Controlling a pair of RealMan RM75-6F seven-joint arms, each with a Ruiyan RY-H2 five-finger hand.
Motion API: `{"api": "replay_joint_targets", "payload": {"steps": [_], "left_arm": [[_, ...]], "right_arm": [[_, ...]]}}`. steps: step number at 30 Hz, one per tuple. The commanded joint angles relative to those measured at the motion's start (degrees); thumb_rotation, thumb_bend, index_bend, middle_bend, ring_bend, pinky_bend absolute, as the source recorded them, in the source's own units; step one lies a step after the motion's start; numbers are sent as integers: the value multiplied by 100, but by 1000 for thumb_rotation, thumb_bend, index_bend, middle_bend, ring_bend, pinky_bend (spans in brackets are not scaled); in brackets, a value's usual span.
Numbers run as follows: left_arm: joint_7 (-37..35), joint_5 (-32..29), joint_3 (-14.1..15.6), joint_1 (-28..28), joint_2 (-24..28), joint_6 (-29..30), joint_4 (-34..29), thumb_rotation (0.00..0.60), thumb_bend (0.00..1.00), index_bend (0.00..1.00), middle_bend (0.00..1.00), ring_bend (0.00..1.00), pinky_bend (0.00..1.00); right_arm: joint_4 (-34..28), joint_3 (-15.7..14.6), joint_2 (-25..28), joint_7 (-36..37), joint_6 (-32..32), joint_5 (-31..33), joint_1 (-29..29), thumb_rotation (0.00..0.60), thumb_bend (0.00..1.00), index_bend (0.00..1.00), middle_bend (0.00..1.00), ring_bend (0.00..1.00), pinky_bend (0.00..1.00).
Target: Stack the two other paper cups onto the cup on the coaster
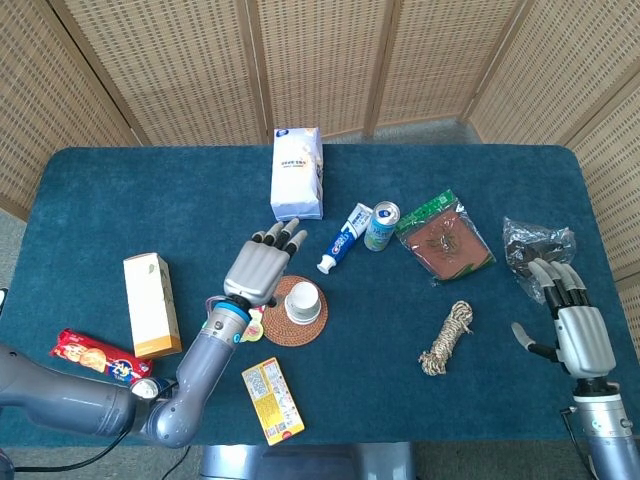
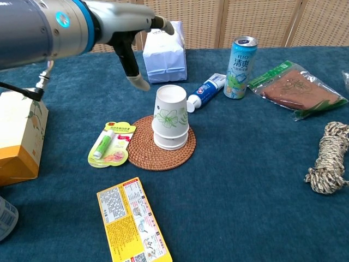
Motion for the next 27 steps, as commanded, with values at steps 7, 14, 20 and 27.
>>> {"api": "replay_joint_targets", "payload": {"steps": [7, 14, 20, 27], "left_arm": [[6, 321, 54, -67, -638, -10, 566, 600, 226, 0, 0, 0, 190], [119, 235, 29, -57, -877, -11, 752, 600, 225, 0, 0, 0, 187], [96, 297, -64, 34, -752, 37, 573, 600, 226, 0, 0, 0, 187], [-220, 712, -135, 402, 7, 214, -285, 600, 225, 0, 0, 0, 182]], "right_arm": [[13, 23, 12, 81, 5, 28, -2, 600, 327, 42, 0, 0, 97], [4, 29, 49, 104, 32, 37, -24, 600, 328, 42, 0, 0, 96], [-9, 17, 61, 101, 25, 28, -28, 600, 327, 41, 0, 0, 96], [-35, 5, 70, 89, 28, 17, -37, 600, 329, 41, 0, 0, 97]]}}
